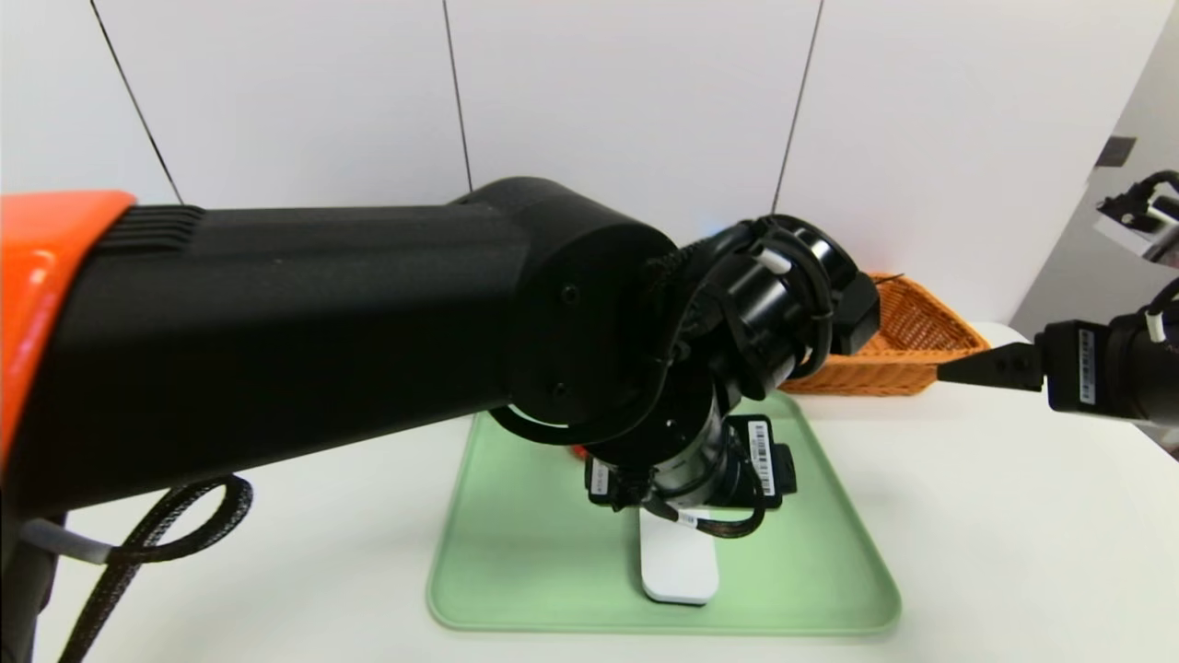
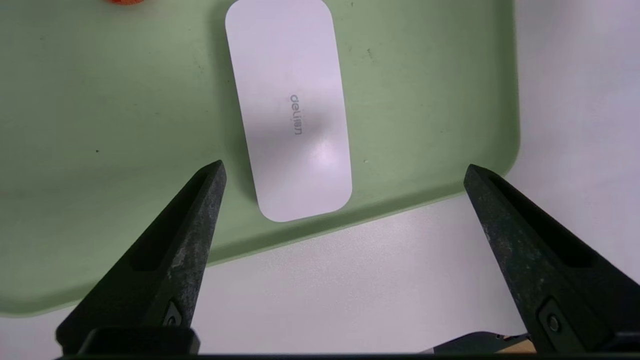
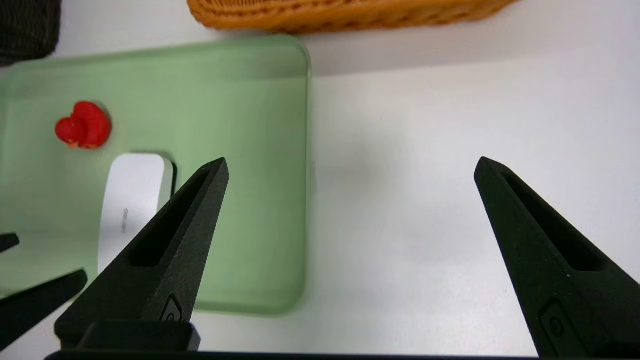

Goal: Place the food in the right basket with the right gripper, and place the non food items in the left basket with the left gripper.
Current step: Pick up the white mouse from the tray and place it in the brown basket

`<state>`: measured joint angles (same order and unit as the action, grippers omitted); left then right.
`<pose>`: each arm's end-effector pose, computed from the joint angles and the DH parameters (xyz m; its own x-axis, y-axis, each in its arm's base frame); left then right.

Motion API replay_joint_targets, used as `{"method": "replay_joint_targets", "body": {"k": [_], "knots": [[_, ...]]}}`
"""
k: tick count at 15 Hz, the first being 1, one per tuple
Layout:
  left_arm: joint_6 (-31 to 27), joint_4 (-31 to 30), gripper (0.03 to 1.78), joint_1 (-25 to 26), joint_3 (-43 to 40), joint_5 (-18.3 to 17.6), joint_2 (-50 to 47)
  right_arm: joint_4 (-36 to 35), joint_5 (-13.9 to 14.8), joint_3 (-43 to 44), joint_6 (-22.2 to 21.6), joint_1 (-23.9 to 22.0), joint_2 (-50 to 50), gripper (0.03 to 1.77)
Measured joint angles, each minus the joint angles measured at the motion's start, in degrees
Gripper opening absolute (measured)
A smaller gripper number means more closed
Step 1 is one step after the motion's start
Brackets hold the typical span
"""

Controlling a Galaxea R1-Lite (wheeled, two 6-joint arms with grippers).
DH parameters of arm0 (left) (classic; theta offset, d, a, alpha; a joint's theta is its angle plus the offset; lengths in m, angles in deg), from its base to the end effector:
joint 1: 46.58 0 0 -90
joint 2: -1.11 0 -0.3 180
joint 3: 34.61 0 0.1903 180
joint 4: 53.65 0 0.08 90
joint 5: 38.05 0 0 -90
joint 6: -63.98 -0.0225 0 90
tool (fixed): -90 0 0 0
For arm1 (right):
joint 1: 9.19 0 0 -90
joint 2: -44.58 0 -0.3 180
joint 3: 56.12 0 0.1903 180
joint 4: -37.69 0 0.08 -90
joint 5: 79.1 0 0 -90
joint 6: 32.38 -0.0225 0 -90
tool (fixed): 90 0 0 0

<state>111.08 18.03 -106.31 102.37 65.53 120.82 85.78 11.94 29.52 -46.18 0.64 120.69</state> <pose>0.2010 -0.3339 0.2342 0.4880 -0.3702 -0.7905 0.2243 0.9284 -0.2963 0.1930 0.0330 0.2588 0.7734 0.1156 -0.6232 -0.0057 0.9845 0.1755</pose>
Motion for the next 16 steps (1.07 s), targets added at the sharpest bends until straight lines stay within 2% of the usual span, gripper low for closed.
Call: {"method": "replay_joint_targets", "body": {"k": [3, 6, 16], "knots": [[-0.02, -0.09, 1.69, -0.05, 0.02, 1.35, 2.91, -0.15, -0.83, -5.11, -0.11, 0.00, -2.51, 1.69], [-1.11, -0.61, 1.69, 0.04, 0.02, 5.00, 5.56, -0.17, -2.40, -8.22, -0.83, -0.02, -4.97, 1.69], [-1.60, -2.19, 1.69, 0.21, 0.02, 5.27, 9.81, -0.67, -3.88, -10.29, -0.87, -0.67, -6.57, 1.69]]}}
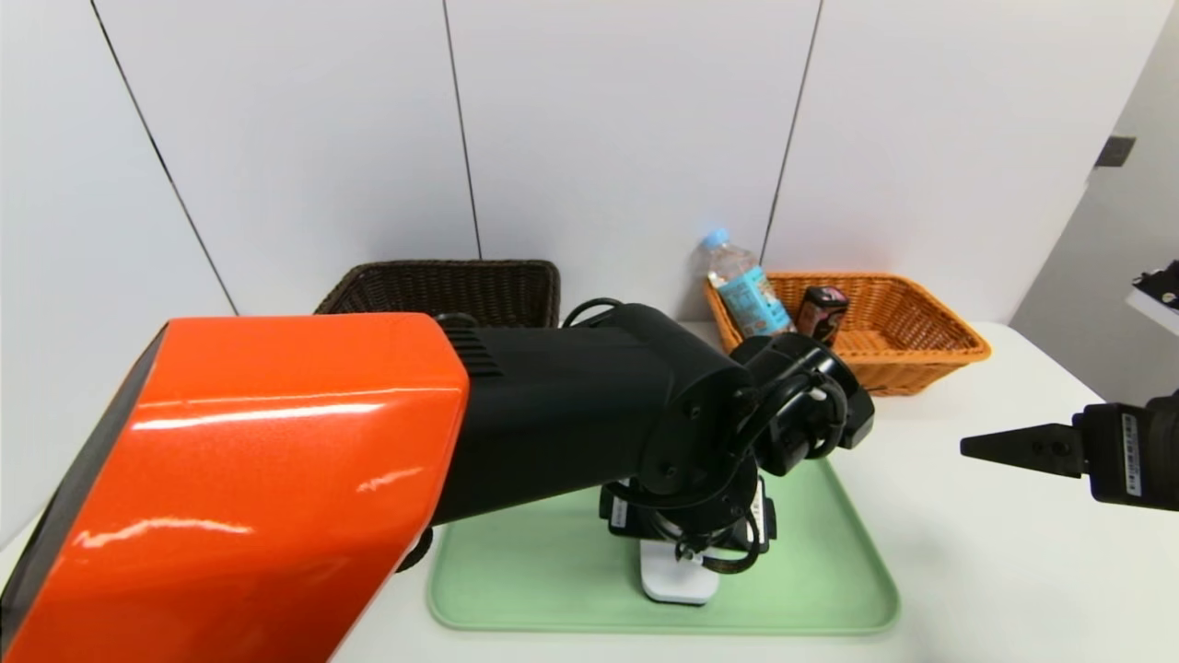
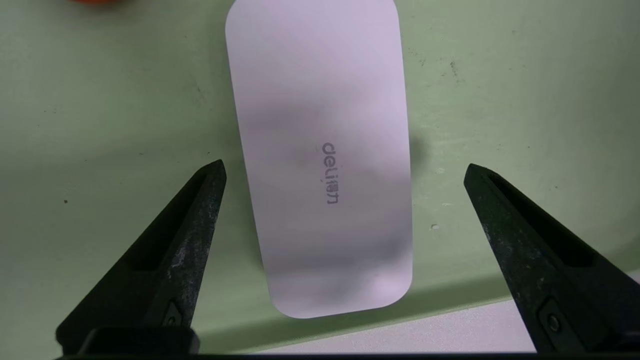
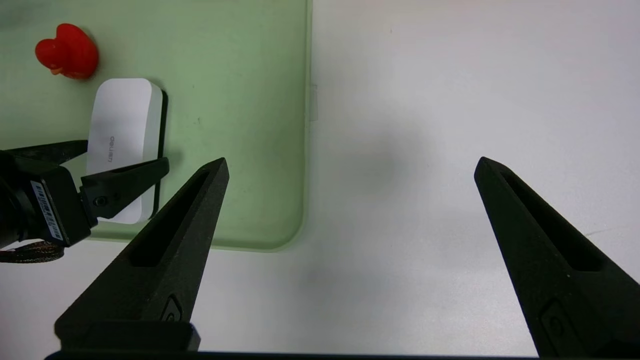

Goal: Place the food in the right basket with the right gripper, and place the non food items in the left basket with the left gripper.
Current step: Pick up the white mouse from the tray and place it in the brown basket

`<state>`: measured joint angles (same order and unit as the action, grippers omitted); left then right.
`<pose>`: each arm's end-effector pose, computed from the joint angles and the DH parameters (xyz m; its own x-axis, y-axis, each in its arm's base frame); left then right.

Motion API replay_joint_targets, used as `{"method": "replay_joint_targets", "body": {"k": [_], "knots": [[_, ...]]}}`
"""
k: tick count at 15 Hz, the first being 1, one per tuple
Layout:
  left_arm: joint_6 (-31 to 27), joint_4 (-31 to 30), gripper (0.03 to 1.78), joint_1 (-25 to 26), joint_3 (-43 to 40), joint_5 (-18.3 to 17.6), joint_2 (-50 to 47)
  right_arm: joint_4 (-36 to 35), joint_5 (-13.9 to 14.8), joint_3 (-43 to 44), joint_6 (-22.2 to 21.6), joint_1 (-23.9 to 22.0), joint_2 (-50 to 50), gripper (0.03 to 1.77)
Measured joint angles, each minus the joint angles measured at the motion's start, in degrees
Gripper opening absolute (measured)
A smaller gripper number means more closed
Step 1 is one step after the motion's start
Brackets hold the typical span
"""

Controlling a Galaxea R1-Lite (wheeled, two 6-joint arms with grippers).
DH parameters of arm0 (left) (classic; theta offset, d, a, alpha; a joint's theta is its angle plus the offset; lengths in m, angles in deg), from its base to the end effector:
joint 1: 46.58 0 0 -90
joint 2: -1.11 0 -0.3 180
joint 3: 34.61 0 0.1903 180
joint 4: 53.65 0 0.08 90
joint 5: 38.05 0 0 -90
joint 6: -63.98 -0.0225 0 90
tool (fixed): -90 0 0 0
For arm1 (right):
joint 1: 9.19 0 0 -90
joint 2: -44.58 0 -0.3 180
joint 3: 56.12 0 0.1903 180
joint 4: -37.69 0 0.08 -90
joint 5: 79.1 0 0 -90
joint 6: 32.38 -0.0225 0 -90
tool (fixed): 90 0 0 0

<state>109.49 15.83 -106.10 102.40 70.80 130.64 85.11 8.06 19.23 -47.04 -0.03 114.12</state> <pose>0.2229 -0.3645 0.1667 0.5038 -0.2190 -0.8356 0.1981 0.9708 -0.1350 0.1588 0.0267 0.2323 0.7294 0.1678 -0.6632 -0.0233 0.9750 0.2211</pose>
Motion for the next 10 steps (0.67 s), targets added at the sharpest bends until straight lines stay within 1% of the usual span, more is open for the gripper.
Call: {"method": "replay_joint_targets", "body": {"k": [2, 3, 5, 7, 8, 10], "knots": [[-0.65, 0.00, 1.69, 0.05, 0.00, 0.11, 0.27, -0.02, 0.00, -0.44, 0.06, -0.29, -0.13, 1.69], [-0.63, 0.00, 1.66, 0.05, 0.00, 0.06, 0.33, -0.02, -0.11, -0.57, 0.06, -0.35, -0.27, 1.69], [-0.55, 0.05, 1.30, 0.05, 0.00, 0.02, 0.41, -0.07, -0.29, -0.80, 0.11, -0.40, -0.52, 1.69], [-0.39, 0.22, 1.04, 0.18, 0.00, 0.02, 0.77, -0.05, -0.32, -0.96, 0.17, -0.41, -0.90, 1.69], [-0.34, 0.21, 1.00, 0.32, 0.04, 0.02, 0.99, -0.02, -0.46, -0.99, 0.28, -0.40, -1.18, 1.69], [-0.37, 0.32, 0.98, 0.52, 0.06, 0.04, 1.21, 0.00, -0.90, -1.00, 0.59, -0.33, -1.90, 1.69]]}}
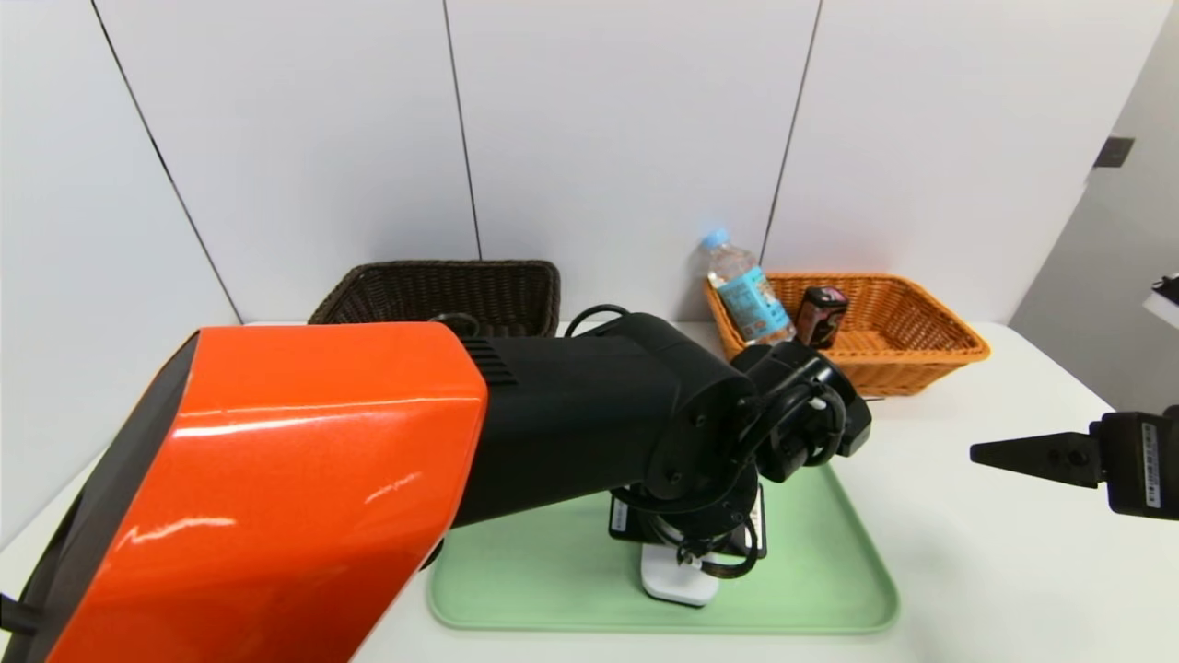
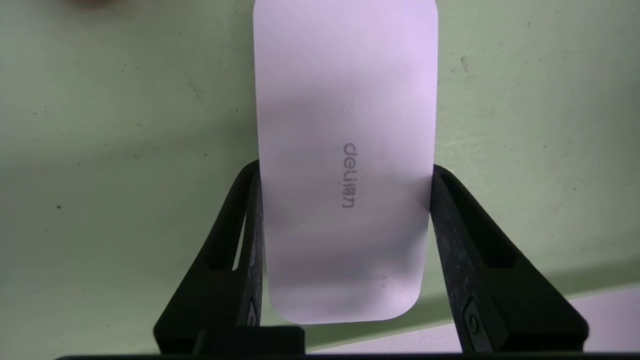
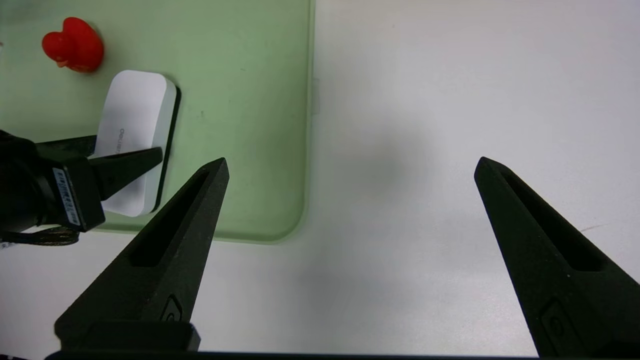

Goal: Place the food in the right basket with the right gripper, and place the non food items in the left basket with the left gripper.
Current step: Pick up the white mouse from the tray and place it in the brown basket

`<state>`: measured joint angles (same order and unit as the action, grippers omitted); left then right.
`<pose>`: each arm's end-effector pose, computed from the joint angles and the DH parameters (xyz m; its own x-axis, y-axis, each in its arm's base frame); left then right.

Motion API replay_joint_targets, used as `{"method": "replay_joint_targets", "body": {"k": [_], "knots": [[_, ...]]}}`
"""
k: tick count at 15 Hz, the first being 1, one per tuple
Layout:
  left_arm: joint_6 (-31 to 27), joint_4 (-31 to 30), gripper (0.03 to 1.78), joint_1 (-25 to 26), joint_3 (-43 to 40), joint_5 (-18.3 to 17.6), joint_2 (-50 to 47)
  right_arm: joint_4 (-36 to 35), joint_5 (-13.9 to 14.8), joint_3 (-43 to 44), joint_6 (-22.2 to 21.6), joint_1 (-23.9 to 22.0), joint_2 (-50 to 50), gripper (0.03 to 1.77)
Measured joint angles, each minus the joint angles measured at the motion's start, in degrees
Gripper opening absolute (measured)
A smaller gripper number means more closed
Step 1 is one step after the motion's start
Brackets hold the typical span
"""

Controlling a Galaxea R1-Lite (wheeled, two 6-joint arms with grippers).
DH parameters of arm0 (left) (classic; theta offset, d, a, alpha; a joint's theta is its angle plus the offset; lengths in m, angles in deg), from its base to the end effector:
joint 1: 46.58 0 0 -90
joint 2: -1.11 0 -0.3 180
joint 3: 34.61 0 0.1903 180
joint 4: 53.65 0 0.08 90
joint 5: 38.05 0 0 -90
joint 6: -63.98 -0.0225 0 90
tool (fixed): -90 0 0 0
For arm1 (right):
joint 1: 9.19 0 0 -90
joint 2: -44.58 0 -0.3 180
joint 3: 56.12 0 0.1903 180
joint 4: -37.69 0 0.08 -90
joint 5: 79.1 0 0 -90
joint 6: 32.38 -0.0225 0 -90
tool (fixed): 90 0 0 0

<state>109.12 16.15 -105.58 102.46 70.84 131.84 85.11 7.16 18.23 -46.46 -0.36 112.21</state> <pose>0.2278 -0.3650 0.1577 0.4952 -0.1956 -0.8464 0.1929 0.9748 -0.1124 0.1505 0.0249 0.2329 0.7375 0.1806 -0.6507 -0.0392 0.9734 0.2257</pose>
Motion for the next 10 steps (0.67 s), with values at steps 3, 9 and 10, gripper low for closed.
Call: {"method": "replay_joint_targets", "body": {"k": [3, 9, 10], "knots": [[-0.22, 0.12, 0.98, 0.07, -0.06, -0.04, -0.17, 0.09, -0.02, 0.00, 0.11, 0.15, -0.96, 1.69], [-0.41, -0.02, 0.97, 0.00, -0.06, -0.41, -3.41, 0.09, -0.16, -1.06, 0.37, 1.11, -2.65, 1.69], [-0.41, -0.18, 0.97, 0.02, -0.06, -0.45, -4.38, 0.11, -0.11, -1.17, 0.37, 1.29, -2.94, 1.69]]}}
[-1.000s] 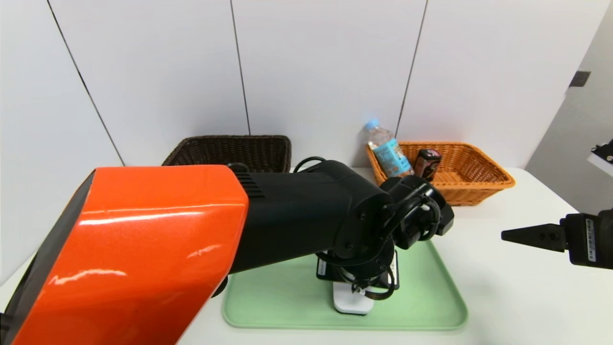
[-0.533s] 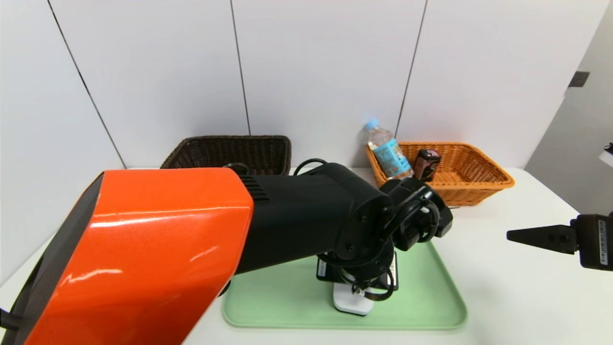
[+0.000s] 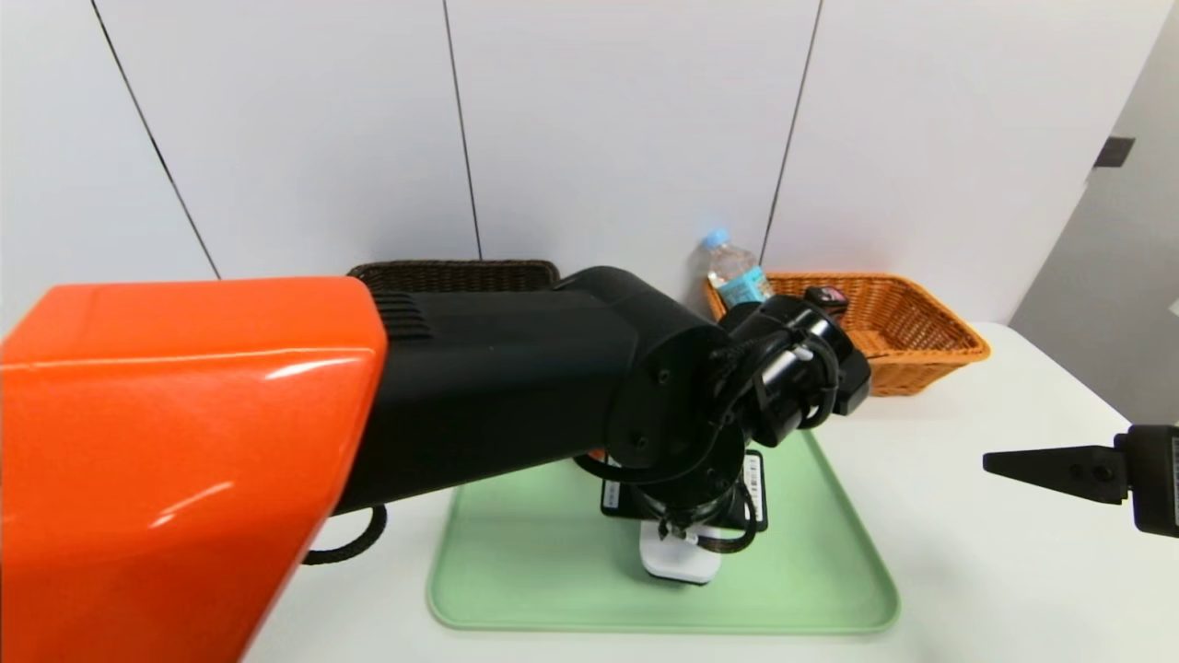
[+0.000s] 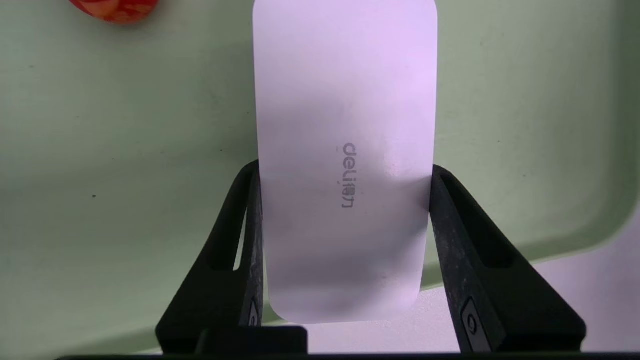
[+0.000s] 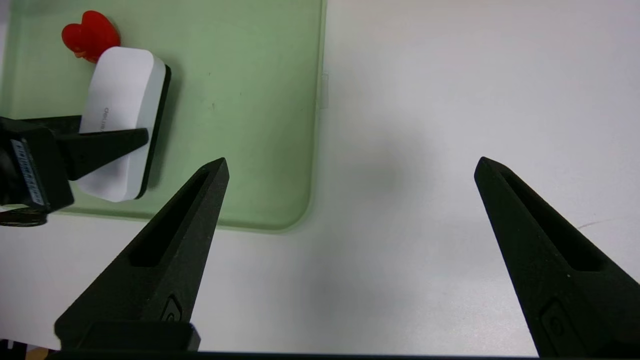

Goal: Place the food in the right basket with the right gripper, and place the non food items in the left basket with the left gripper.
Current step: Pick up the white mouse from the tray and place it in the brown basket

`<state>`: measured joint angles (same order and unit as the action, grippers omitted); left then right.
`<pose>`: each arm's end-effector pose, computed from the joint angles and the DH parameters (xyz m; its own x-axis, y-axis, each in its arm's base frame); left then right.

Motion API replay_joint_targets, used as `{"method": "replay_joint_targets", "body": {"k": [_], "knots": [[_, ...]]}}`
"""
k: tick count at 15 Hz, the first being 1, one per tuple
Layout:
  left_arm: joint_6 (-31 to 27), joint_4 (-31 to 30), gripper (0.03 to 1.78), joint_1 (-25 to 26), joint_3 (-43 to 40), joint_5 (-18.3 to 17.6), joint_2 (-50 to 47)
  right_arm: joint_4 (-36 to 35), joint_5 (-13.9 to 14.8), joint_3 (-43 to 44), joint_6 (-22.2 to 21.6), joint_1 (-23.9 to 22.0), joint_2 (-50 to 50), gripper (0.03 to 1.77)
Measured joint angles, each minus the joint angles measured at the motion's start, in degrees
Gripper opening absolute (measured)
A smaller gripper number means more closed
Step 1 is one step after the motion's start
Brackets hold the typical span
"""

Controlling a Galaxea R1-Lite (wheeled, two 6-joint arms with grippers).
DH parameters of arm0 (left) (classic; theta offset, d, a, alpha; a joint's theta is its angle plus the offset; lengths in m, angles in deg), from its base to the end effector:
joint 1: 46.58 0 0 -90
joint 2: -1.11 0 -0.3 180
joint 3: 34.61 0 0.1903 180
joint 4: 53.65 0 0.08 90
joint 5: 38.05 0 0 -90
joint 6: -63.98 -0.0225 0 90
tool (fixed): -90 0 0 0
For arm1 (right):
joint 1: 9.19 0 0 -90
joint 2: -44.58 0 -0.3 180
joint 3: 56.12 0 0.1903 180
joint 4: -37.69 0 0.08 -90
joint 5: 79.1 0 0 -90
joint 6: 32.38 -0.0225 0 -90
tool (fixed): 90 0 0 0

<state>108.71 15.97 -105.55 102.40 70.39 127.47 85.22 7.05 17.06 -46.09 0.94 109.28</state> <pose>0.2211 -0.3538 0.1899 0.5231 -0.2560 -0.8129 0.2069 0.9634 -0.1702 0.1371 0.0260 0.2347 0.7510 0.2024 -0.6286 -0.0734 0.9716 0.2252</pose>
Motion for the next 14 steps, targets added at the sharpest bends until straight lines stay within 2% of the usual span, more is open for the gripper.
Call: {"method": "replay_joint_targets", "body": {"k": [3, 6, 9, 14], "knots": [[0.02, -3.12, 0.97, 0.22, 0.00, -1.13, -4.11, -0.02, 0.20, -0.15, -0.11, 0.10, -0.37, 1.69], [0.09, -10.90, 0.97, 3.46, 0.00, -2.10, -9.76, -0.11, 0.24, -0.12, -0.20, 0.09, -0.17, 1.69], [-1.34, -18.16, 0.97, 11.52, 0.02, -1.95, -14.75, -0.22, 0.38, -0.09, -0.20, 0.01, 0.84, 1.69], [-5.42, -19.44, 0.97, 28.64, -1.13, -1.02, -16.90, -0.29, 0.28, 0.32, -0.01, 0.04, 3.17, 1.70]]}}
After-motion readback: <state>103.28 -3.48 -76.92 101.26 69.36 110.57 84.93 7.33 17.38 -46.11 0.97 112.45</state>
